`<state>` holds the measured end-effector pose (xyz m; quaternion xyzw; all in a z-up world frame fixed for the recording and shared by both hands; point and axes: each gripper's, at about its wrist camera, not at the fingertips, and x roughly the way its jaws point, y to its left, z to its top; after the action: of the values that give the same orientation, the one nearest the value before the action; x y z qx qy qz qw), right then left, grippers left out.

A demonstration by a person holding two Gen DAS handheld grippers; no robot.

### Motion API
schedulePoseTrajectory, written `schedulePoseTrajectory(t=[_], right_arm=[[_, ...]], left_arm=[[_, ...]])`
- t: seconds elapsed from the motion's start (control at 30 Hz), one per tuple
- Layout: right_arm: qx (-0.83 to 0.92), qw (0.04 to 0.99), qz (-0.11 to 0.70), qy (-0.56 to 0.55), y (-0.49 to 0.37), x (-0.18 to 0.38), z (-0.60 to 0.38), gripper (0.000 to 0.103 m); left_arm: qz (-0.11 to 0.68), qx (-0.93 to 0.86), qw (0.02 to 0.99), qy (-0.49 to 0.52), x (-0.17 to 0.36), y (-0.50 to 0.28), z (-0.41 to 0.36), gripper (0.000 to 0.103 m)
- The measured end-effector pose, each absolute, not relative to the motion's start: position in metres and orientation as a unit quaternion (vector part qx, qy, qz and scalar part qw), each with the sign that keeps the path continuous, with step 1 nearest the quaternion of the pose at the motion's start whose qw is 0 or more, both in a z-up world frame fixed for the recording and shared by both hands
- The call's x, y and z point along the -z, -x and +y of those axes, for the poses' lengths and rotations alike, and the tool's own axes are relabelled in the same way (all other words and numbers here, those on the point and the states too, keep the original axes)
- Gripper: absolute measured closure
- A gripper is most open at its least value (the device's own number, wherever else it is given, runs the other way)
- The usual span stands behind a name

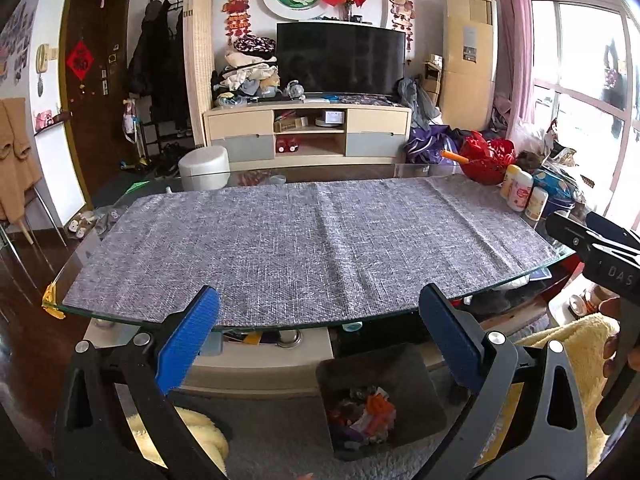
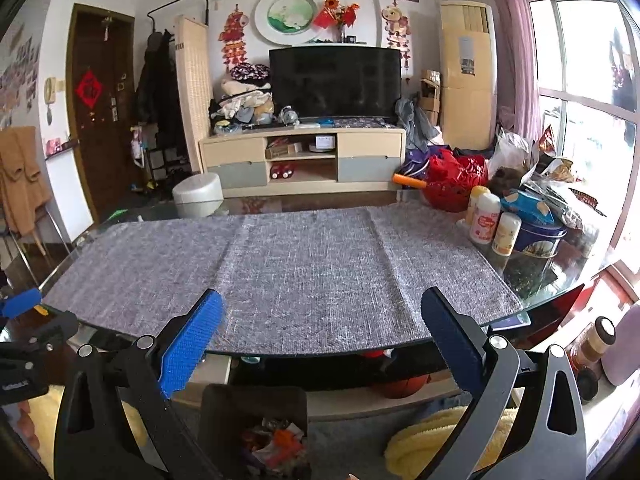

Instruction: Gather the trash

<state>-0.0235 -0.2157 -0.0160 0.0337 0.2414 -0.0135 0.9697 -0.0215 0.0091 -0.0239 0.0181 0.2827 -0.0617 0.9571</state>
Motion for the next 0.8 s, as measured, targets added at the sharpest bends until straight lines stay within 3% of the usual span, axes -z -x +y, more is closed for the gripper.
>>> schedulePoseTrajectory(t=[0.8], right_arm=[[0.003, 0.965, 0.259, -0.037, 0.0201, 0.0236, -0.2107, 0.003]], left_arm=[[0.285, 0.053, 0.957, -0.012, 0.0263, 0.0206, 0.0136, 0.008]])
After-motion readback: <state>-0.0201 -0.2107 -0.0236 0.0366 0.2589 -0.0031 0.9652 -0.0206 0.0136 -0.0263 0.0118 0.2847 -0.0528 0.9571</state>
